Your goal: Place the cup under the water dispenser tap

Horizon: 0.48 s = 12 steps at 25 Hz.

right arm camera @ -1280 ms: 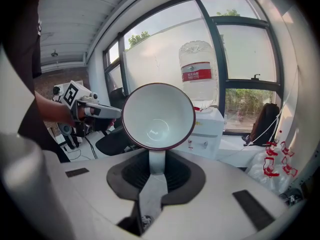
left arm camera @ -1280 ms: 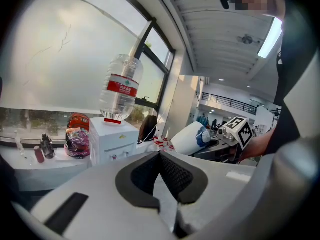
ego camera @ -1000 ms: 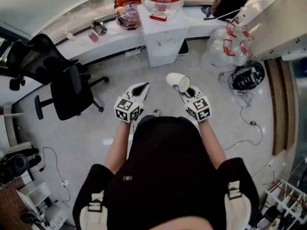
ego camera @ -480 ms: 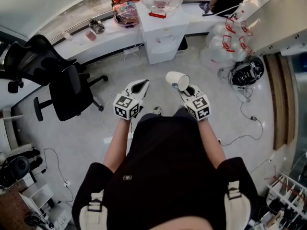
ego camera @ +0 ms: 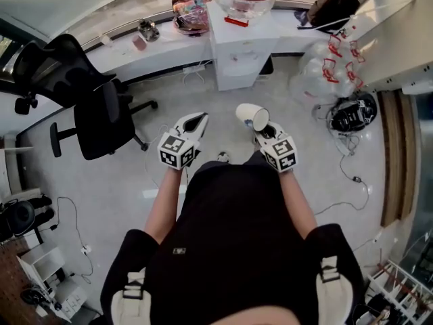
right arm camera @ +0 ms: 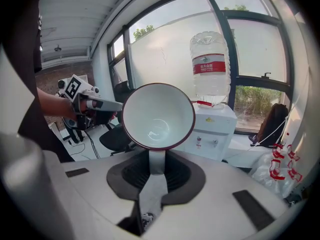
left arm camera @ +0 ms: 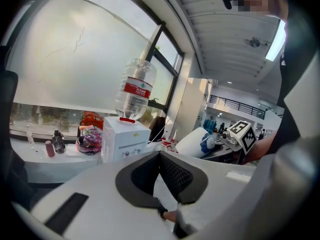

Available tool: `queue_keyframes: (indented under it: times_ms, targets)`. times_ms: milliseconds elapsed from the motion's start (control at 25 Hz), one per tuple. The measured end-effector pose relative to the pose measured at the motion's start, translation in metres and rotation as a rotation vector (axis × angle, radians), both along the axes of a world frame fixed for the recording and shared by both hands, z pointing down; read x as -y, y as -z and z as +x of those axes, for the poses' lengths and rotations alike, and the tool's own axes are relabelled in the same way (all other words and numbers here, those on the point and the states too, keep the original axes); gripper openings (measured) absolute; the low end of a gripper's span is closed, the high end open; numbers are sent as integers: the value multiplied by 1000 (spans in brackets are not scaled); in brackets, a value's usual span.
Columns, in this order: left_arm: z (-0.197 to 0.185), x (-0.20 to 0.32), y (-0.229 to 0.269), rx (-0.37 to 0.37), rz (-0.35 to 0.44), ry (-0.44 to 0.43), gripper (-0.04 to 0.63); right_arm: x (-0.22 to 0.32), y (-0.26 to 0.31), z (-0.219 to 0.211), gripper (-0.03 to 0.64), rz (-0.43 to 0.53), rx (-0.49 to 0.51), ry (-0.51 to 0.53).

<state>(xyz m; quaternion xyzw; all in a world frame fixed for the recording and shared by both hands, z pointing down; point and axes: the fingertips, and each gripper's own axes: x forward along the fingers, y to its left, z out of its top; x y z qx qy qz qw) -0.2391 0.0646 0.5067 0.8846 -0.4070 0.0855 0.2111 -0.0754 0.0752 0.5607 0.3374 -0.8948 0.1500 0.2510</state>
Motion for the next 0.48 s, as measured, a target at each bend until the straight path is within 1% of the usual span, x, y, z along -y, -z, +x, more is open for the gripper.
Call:
queue_keyframes:
  times_ms: [160,480]
  targets:
    - [-3,-2,-2,2,2,29,0,7,-1,-4,41,3,0,26]
    - [0,6,-4,11,-2,48,0,24,-5,-6,41,-1,4,58]
